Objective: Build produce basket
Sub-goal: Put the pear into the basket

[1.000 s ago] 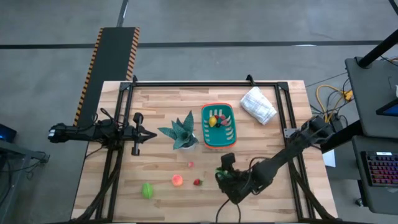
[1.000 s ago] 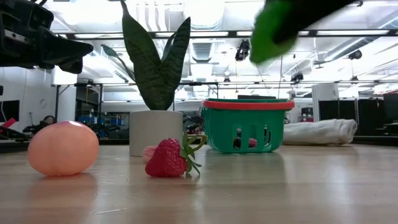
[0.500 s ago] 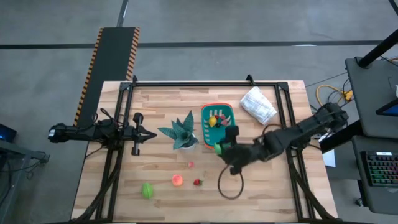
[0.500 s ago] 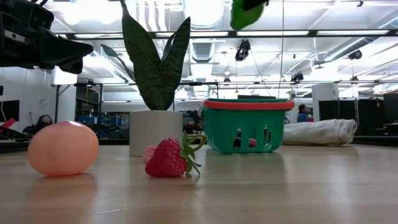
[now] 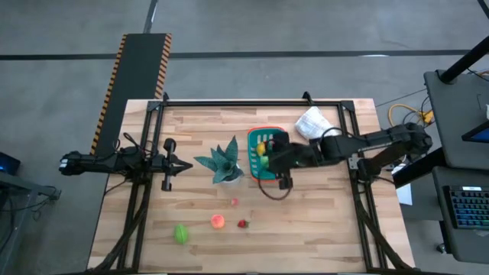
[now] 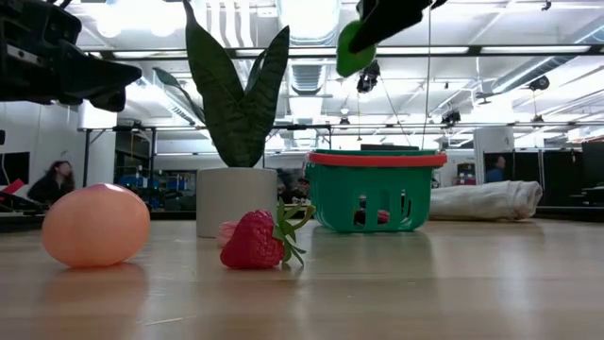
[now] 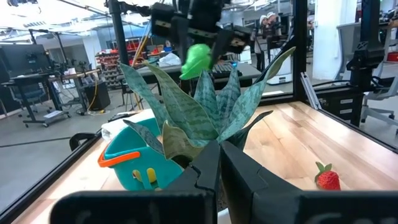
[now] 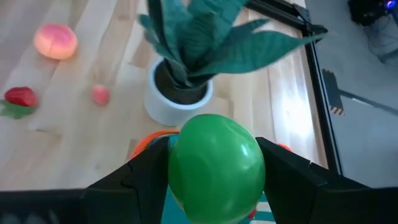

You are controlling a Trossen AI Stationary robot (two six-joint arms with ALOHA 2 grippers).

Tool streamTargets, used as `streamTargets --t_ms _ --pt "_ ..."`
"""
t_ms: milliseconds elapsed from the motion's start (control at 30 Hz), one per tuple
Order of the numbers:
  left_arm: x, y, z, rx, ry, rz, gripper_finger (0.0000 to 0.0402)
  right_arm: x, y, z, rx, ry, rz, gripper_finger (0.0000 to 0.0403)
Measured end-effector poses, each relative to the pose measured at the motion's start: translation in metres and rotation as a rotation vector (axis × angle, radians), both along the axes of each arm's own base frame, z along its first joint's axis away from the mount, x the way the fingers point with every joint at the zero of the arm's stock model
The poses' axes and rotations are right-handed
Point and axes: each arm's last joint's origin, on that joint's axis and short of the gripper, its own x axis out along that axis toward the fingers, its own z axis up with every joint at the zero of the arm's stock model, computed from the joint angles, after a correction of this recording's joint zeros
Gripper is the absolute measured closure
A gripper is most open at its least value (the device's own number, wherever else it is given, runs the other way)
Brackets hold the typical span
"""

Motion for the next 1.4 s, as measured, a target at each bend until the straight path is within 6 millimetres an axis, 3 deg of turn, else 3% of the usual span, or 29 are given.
streamTargets --t_ms 700,1167,1400 --pt "0.000 0.000 0.000 0.000 -0.001 0.000 0.0402 -0.008 -0.104 -0.013 0.184 0.035 -0.120 0.0193" --pt "0.000 0.000 0.000 0.000 0.000 0.000 0.0402 -0.026 -0.126 -0.062 0.238 0.054 -0.186 0.0193" --pt "0.000 0.000 0.000 0.000 -0.001 0.000 0.0402 -0.028 -0.128 -0.076 0.270 -0.018 -0.243 0.0193"
